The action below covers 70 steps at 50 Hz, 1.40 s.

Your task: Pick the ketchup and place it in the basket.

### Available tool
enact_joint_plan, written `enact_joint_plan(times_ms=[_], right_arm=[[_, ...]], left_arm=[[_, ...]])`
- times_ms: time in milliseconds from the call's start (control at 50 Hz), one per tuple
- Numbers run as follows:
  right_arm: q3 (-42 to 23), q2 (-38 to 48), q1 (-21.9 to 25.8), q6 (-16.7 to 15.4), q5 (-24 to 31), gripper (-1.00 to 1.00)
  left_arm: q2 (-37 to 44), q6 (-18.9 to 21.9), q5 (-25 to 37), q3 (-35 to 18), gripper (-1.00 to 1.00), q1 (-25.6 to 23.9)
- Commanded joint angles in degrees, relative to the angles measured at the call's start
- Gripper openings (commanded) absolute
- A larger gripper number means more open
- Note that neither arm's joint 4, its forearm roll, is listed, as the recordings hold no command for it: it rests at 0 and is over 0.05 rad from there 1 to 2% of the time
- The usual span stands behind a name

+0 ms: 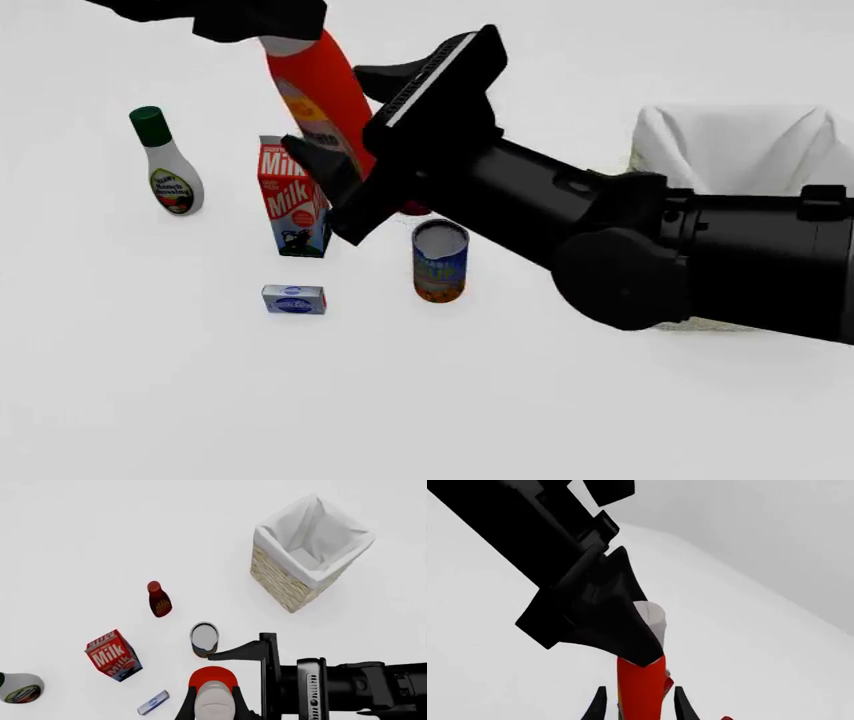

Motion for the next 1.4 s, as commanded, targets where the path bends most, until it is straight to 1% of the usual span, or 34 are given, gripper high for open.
enact_joint_plan(times_ms=[20,60,80,120,160,400,420,440,460,480,920,1200,1400], right_arm=[[-0.85,2.47,-0.41,1.70,-1.14,1.00],[-0.93,2.36,-0.61,1.96,-1.13,1.00],[-0.72,2.19,-0.65,1.99,-1.41,-1.00],[-0.83,2.27,-0.69,2.04,-1.22,-1.00],[-0.19,2.06,-0.49,1.14,-1.72,-1.00],[0.13,0.66,-1.22,1.27,-1.45,-1.00],[0.20,0.53,-1.31,1.27,-1.41,-1.00],[0.25,0.51,-1.51,1.09,-1.42,-1.00],[0.29,0.43,-1.51,1.11,-1.37,-1.00],[0.27,0.32,-1.61,1.16,-1.22,-1.00],[-0.13,-0.62,-2.15,1.36,-0.06,-1.00],[0.21,-1.49,-4.08,2.11,0.28,-1.00],[-0.16,-2.49,-5.44,2.55,1.30,-1.00]], left_arm=[[-0.07,0.63,0.20,-0.82,-1.00,-0.43],[-0.12,0.58,0.16,-0.76,-1.00,-0.55],[-0.14,0.56,0.14,-0.75,-1.00,-0.51],[-0.19,0.52,0.12,-0.82,-1.00,-0.48],[-0.24,0.36,0.12,-0.99,-1.00,-0.52],[-0.96,-1.18,-1.34,0.60,-1.00,-1.81],[-1.08,-1.47,-1.56,0.93,-1.00,-2.33],[-1.13,-2.42,-1.80,1.50,-1.00,-4.22],[-1.26,-1.44,-1.91,1.46,-1.00,-3.21],[-1.26,-1.85,-1.95,1.44,1.00,-3.83],[-3.36,-1.44,-1.87,-1.04,1.00,-5.35],[-6.51,-1.23,-2.59,0.56,1.00,-2.18],[-8.25,-0.96,-2.93,1.47,1.00,-1.06]])
